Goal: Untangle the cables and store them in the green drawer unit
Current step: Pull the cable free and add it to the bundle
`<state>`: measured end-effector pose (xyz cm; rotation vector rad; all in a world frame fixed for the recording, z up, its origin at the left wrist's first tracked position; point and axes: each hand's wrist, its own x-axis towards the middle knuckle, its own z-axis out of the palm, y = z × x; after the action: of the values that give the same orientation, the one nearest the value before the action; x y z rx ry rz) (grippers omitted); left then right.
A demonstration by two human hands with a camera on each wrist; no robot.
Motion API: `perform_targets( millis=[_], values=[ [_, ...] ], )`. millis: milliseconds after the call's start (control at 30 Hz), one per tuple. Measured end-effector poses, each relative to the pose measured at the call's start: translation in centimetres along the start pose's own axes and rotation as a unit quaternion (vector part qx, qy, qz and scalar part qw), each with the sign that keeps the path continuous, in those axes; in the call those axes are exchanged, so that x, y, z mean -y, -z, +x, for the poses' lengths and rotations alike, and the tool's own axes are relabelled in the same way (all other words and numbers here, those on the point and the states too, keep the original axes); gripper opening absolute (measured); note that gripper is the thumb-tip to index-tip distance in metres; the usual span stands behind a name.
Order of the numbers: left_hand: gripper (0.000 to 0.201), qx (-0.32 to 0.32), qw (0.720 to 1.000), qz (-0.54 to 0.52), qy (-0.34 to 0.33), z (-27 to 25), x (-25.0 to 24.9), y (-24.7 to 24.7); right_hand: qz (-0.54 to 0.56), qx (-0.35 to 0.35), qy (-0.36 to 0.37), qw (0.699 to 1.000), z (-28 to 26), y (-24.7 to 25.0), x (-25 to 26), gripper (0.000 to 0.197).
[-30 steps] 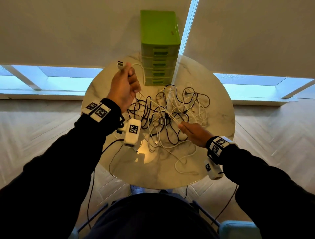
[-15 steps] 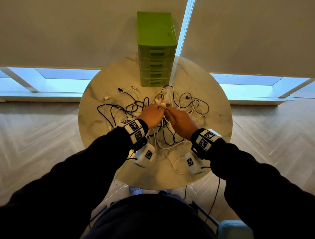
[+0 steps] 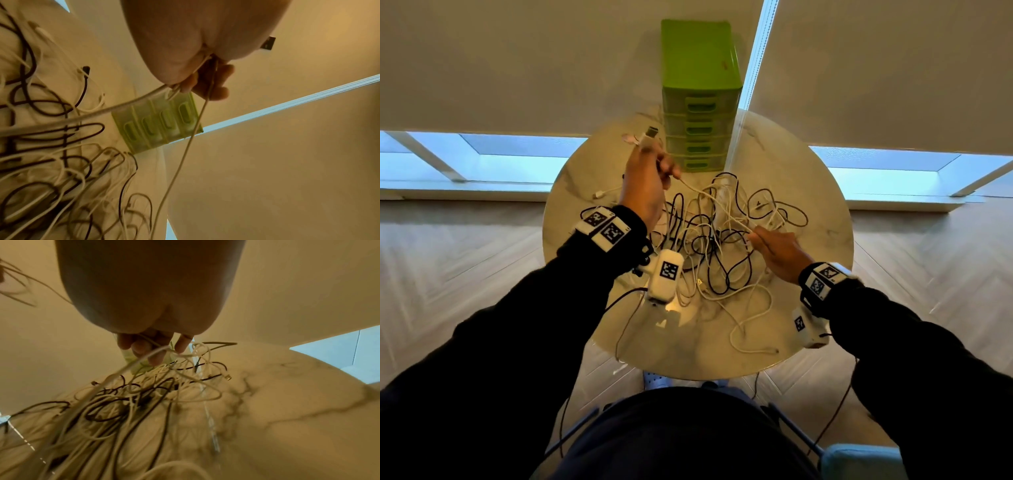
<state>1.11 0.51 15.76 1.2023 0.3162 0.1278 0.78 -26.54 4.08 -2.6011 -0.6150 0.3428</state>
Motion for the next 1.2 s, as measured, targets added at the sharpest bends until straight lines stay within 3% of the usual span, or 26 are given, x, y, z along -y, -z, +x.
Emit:
perform_targets(
  millis=[100, 267, 367, 467, 533, 633, 867, 967, 1033, 1100, 1200],
  values=[
    [0.033, -0.027, 0.997, -0.046, -0.054, 0.9, -1.7, 0.7, -0.059, 0.008, -0.010, 0.998, 0.6, 0.7, -1.3, 0.046],
    [0.033, -0.089, 0.993, 0.024, -0.080, 0.8, -3.2, 1.2, -0.106, -0.001, -0.086, 0.991, 1.5, 1.8, -2.7, 0.040],
    [0.027, -0.024, 0.981, 0.179, -0.068, -0.7, -1.8, 0.4, -0.092, -0.029, -0.086, 0.992, 2.5, 2.9, -1.1, 0.035],
    [0.028, 0.076, 0.942, 0.324, -0.035, -1.3, 1.1, -0.4, -0.064, -0.056, -0.055, 0.995, 3.4, 3.4, 1.2, 0.034],
    [0.032, 0.108, 0.916, 0.387, -0.003, -1.0, 2.9, -1.1, -0.036, -0.083, -0.036, 0.995, 3.7, 3.5, 2.5, 0.035],
    [0.042, 0.124, 0.897, 0.422, 0.031, -0.6, 4.6, -2.1, -0.019, -0.099, -0.002, 0.995, 3.9, 3.5, 3.8, 0.034],
    [0.043, 0.142, 0.923, 0.354, 0.057, -0.6, 4.2, -4.5, -0.058, -0.060, 0.074, 0.994, 3.9, 3.1, 4.8, 0.025],
    [0.030, 0.127, 0.943, 0.300, 0.065, -0.6, 4.0, -4.3, -0.032, -0.054, 0.087, 0.994, 3.7, 2.8, 3.2, 0.031],
    [0.027, 0.134, 0.939, 0.312, 0.055, -0.9, 3.5, -3.8, -0.017, -0.054, 0.104, 0.993, 3.5, 2.2, 2.0, 0.032],
    [0.036, 0.132, 0.934, 0.330, 0.041, -1.0, 3.0, -3.2, -0.024, -0.049, 0.113, 0.992, 3.4, 1.4, 0.7, 0.031],
    [0.038, 0.119, 0.940, 0.318, 0.026, -0.8, 1.5, -2.4, -0.032, -0.019, 0.087, 0.995, 3.3, 0.8, -1.2, 0.026]
  ],
)
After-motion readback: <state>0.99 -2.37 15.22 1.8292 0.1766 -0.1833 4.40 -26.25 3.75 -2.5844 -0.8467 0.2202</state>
